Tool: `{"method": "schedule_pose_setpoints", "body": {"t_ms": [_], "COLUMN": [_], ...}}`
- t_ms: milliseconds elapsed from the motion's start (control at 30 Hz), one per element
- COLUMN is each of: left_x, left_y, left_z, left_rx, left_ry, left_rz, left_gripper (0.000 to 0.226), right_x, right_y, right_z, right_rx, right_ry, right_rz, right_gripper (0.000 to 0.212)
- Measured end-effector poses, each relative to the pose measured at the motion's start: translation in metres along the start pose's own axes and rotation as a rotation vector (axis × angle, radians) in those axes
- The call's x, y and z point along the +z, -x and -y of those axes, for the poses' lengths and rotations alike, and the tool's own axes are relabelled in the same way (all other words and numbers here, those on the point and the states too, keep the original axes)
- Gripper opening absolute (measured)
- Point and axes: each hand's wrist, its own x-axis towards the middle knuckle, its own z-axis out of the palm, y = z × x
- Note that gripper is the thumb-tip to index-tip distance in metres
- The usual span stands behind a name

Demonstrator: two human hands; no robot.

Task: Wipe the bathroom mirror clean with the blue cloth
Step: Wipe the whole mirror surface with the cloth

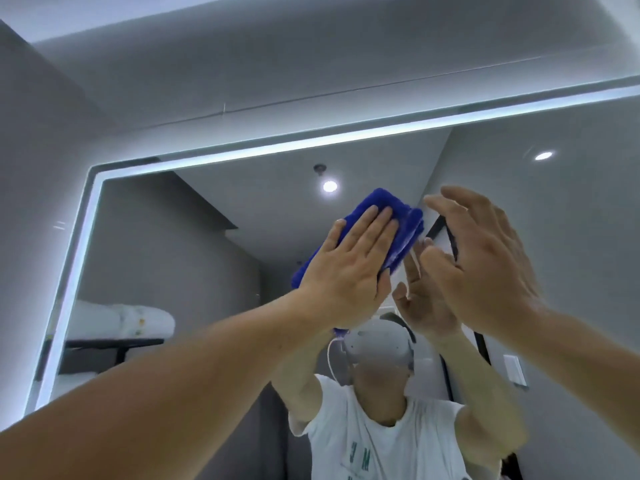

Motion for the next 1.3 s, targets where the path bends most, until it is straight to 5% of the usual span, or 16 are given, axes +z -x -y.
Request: {"method": "schedule_pose_setpoints", "body": {"t_ms": [133, 300, 500, 733, 900, 967, 1133, 1300], "left_x": [-0.014, -0.024, -0.022, -0.026, -0.029, -0.032, -0.012, -0.032], "left_y": [-0.066, -0.098, -0.091, -0.033, -0.021, -0.026, -0.02, -0.02], "left_z": [0.023, 0.045, 0.057, 0.166, 0.183, 0.167, 0.098, 0.154], "left_rx": [-0.264, -0.359, -0.331, -0.577, -0.728, -0.7, -0.3, -0.08], "left_ry": [0.141, 0.207, 0.24, 0.187, 0.179, 0.199, 0.108, -0.008], "left_rz": [-0.002, -0.03, -0.09, -0.11, -0.098, -0.113, -0.106, -0.018], "left_gripper": [0.064, 0.064, 0.063, 0.066, 0.067, 0.069, 0.066, 0.064], "right_x": [0.019, 0.034, 0.042, 0.042, 0.039, 0.038, 0.037, 0.037], "right_y": [0.0, -0.009, -0.023, -0.017, -0.007, -0.006, 0.001, 0.009], "right_z": [0.013, 0.02, 0.04, 0.056, 0.063, 0.061, 0.055, 0.054], "right_rx": [-0.006, -0.039, -0.017, -0.055, -0.102, -0.104, -0.038, -0.03], "right_ry": [-0.037, 0.033, 0.071, 0.116, 0.102, 0.102, 0.056, 0.057], "right_rz": [-0.01, 0.01, -0.018, 0.028, 0.046, 0.063, 0.056, 0.079], "right_gripper": [0.061, 0.061, 0.064, 0.063, 0.064, 0.065, 0.066, 0.066]}}
